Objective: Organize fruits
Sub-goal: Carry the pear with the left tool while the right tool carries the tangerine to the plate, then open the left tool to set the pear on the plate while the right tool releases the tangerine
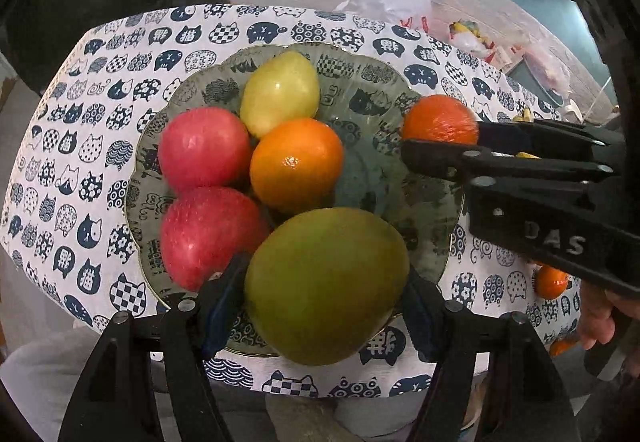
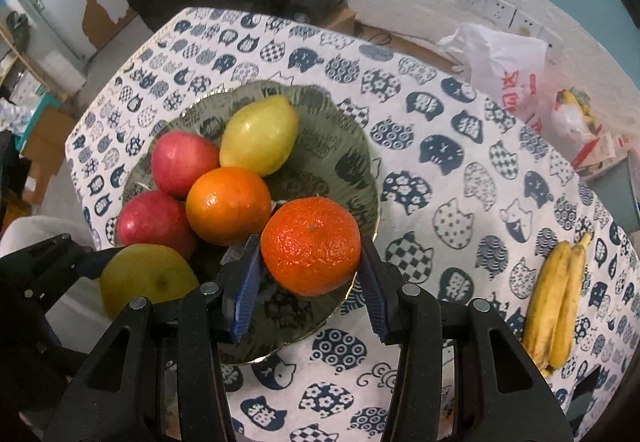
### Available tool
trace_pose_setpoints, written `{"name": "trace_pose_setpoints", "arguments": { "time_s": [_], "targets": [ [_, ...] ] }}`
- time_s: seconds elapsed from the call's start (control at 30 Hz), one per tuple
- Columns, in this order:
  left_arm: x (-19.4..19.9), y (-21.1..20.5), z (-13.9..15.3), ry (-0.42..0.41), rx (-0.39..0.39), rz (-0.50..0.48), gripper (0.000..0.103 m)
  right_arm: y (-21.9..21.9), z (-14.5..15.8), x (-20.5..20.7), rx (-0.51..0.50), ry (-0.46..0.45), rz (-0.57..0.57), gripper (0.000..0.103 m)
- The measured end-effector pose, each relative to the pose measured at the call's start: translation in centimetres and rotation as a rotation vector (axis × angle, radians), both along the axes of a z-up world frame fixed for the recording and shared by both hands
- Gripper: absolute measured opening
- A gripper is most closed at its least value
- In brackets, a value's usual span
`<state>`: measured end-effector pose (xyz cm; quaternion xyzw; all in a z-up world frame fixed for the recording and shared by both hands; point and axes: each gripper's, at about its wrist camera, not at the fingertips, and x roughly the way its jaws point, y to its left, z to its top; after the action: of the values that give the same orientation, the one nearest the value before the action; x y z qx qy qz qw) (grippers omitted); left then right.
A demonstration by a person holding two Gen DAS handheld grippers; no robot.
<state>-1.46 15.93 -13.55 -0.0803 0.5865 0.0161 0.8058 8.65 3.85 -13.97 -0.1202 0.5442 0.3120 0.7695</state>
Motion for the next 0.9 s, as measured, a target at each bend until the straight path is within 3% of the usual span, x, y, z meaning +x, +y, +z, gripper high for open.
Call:
{"name": "trace_pose_setpoints", "arguments": {
  "time_s": [0.37,0.9],
  "targets": [
    [0.2,-0.4,-1.0,0.017,0.021,-0.026,0.068,1.2,-1.8,-0.4,-0.026,0.023,0.042,0.045],
    [0.0,0.0,-1.4,0.049,-0.030,0.002,0.075,1.0,-2.1,-0.6,-0.019,0.046,0.046,0.045]
  ]
}}
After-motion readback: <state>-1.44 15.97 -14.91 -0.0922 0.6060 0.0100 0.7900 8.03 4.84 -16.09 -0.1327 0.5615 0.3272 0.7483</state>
